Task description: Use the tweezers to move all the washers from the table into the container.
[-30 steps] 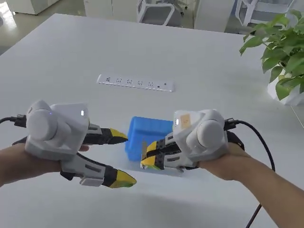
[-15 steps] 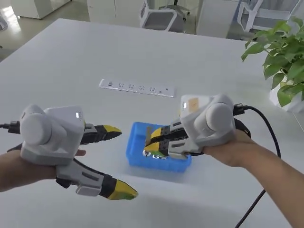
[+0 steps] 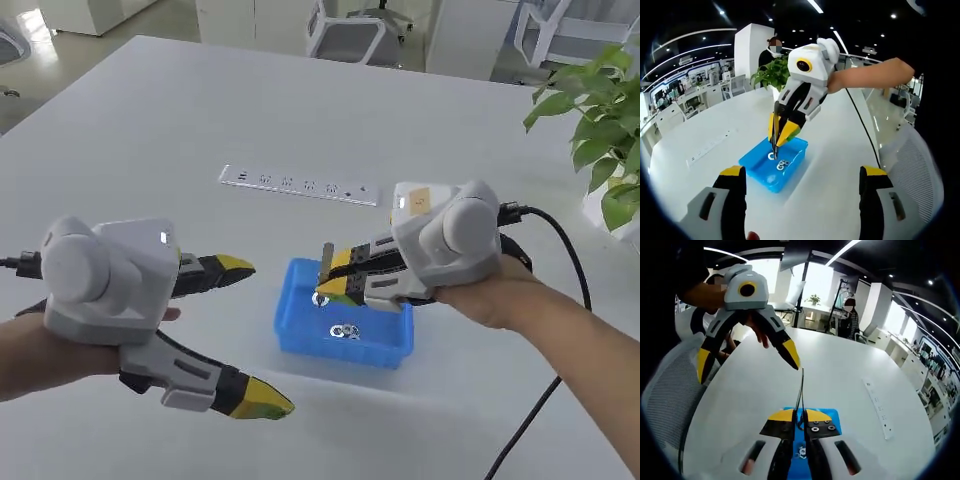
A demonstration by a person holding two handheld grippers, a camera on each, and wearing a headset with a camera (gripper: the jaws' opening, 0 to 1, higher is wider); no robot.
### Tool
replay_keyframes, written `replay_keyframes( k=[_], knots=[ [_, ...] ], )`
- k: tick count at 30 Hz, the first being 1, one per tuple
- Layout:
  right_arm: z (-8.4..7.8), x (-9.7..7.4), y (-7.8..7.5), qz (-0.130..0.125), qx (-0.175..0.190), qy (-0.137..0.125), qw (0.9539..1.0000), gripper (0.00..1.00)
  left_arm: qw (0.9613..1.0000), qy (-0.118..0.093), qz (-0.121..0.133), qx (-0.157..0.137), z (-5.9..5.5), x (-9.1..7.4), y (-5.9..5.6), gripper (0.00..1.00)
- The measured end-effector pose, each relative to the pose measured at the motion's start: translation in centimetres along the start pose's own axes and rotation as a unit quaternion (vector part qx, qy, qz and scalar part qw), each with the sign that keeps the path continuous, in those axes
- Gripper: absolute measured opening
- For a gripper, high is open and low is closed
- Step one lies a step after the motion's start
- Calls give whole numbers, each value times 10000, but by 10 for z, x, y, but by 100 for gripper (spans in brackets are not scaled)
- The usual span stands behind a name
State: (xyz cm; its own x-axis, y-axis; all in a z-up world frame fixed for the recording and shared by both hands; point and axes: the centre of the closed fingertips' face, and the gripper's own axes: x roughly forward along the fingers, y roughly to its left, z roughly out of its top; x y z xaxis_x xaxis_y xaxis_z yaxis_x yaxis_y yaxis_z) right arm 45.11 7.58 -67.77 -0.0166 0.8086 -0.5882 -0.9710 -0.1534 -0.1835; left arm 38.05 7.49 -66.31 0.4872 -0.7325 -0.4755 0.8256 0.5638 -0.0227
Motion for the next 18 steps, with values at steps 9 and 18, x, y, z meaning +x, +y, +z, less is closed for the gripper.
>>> replay_keyframes(
  k=[9, 18],
  knots=[
    [-13, 12, -11, 23, 57, 34, 10000, 7, 10000, 29, 21, 21, -1, 1, 6, 99],
    [-34, 23, -12, 158, 146, 109, 9997, 7, 9999, -7, 38, 95, 2, 5, 16, 99]
  ],
)
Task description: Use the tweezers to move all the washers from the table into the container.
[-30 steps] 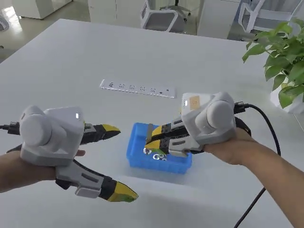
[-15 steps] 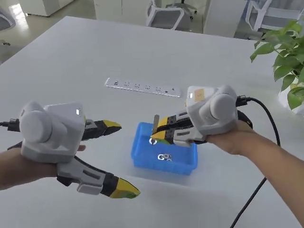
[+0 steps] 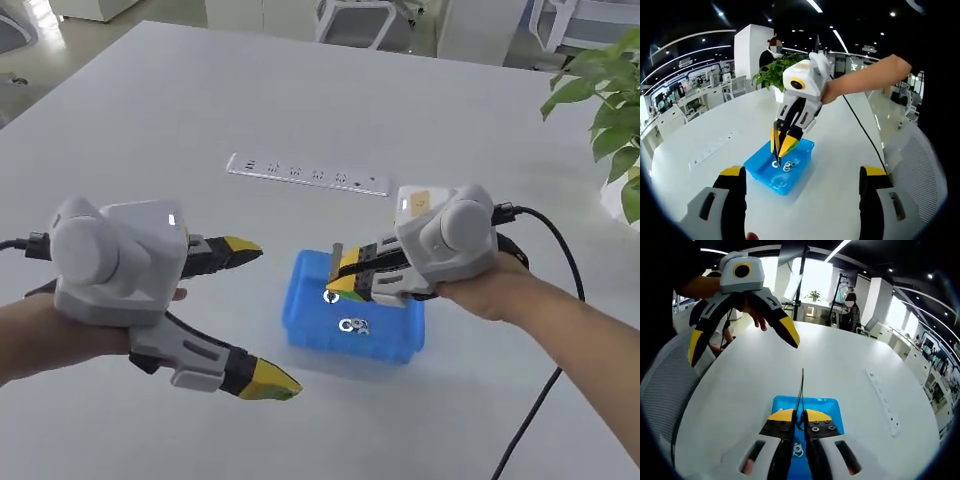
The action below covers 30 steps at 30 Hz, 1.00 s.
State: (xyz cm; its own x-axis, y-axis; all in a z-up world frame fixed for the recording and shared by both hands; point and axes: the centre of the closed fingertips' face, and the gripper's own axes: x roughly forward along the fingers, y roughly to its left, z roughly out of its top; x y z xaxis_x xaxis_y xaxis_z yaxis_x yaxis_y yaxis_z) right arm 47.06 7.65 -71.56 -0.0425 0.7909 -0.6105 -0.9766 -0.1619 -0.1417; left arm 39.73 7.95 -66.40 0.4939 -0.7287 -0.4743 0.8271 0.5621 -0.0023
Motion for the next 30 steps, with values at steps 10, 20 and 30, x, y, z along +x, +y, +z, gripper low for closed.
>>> replay_keyframes(
  k=[10, 20, 30],
  knots=[
    [-19, 14, 3, 163, 72, 67, 9998, 7, 10000, -1, -42, 76, 4, 9, 10, 96],
    [-31, 28, 7, 286, 221, 84, 9993, 7, 9998, -29, -140, 154, 7, 21, 20, 83],
    [-27, 29, 6, 302, 233, 11, 9993, 7, 9988, 55, -355, 331, 5, 38, 29, 52]
  ],
)
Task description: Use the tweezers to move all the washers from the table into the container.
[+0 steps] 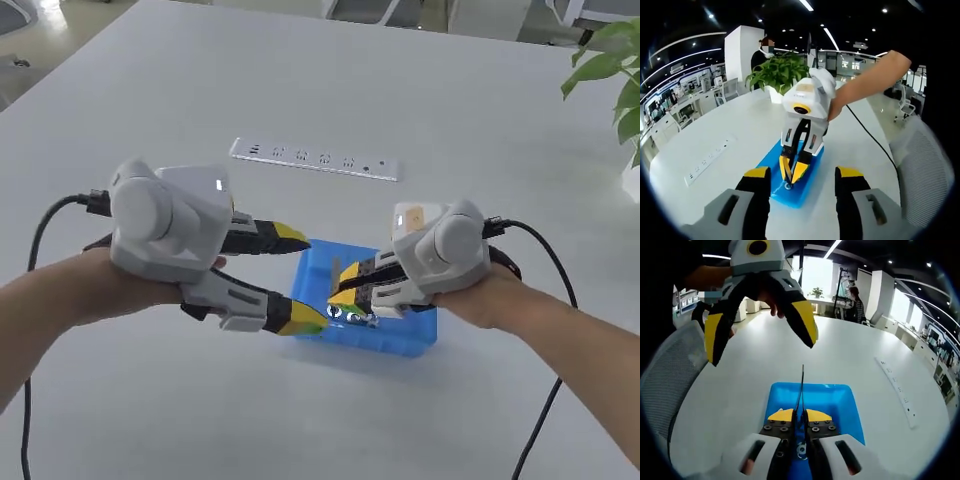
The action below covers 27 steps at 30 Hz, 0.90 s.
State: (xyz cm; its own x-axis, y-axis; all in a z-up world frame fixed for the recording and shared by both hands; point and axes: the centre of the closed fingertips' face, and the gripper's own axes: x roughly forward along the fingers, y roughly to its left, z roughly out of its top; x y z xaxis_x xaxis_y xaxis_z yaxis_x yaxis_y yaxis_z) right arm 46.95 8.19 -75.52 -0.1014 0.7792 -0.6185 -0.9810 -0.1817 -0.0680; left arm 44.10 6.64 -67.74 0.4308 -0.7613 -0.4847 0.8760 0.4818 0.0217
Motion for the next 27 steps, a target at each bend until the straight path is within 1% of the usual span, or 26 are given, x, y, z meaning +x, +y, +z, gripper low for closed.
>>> replay_keyframes(
  k=[2, 7, 9, 10, 14, 16, 19, 24, 27],
  knots=[
    [0, 0, 0, -1, -11, 3, 10000, 7, 9999, 26, -76, 76, 0, 4, 1, 47],
    [-1, 0, 1, 14, -73, 35, 10000, 7, 9993, 113, -241, 261, 2, 12, 6, 29],
    [-1, 0, 1, 24, -96, 45, 9999, 7, 9988, 175, -272, 367, 1, 14, 10, 26],
    [-1, 0, 1, 33, -118, 56, 9999, 7, 9983, 218, -272, 466, 1, 16, 12, 25],
    [-1, 0, 3, 63, -197, 94, 9997, 7, 9969, 246, -469, 589, 3, 21, 13, 17],
    [-1, -1, 3, 77, -213, 98, 9997, 7, 9962, 291, -541, 618, 2, 24, 14, 14],
    [-2, -1, 4, 92, -244, 108, 9996, 7, 9933, 422, -714, 809, -1, 31, 11, 11],
    [-3, -3, 5, 118, -313, 126, 9994, 7, 9917, 434, -828, 886, 2, 37, 10, 6],
    [-4, -3, 6, 132, -342, 138, 9992, 7, 9904, 454, -911, 936, 2, 40, 9, 6]
  ],
)
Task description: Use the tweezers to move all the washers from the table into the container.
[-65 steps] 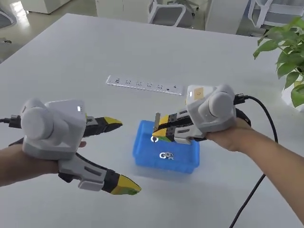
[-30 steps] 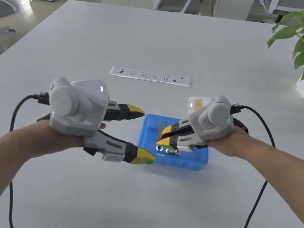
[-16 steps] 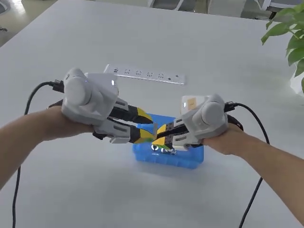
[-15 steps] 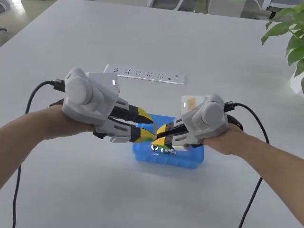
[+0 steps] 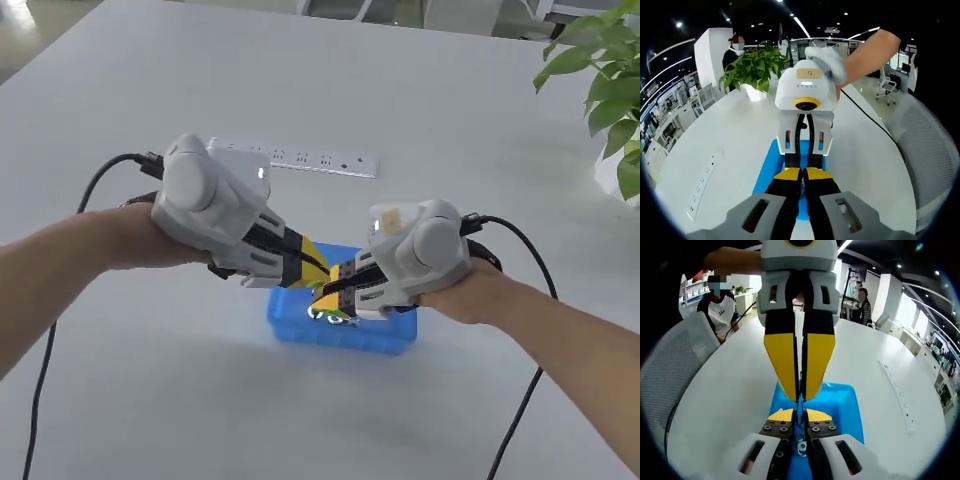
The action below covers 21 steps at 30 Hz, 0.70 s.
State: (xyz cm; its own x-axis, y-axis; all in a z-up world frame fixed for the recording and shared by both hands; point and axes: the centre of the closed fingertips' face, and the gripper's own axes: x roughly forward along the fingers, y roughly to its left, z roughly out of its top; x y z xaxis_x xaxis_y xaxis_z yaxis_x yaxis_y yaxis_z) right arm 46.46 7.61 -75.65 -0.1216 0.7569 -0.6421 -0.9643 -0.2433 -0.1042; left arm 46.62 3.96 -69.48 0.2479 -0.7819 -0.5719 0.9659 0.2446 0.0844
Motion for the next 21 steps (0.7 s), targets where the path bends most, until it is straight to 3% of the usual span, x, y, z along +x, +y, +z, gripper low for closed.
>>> replay_keyframes(
  k=[16, 21],
  knots=[
    [-1, 0, -3, -49, 33, 36, 10000, 9, 10000, 18, -77, 16, 0, 2, 3, 4],
    [0, -3, -5, -126, 56, 42, 9999, 15, 9999, 85, -76, 51, -1, 0, 3, 4]
  ],
)
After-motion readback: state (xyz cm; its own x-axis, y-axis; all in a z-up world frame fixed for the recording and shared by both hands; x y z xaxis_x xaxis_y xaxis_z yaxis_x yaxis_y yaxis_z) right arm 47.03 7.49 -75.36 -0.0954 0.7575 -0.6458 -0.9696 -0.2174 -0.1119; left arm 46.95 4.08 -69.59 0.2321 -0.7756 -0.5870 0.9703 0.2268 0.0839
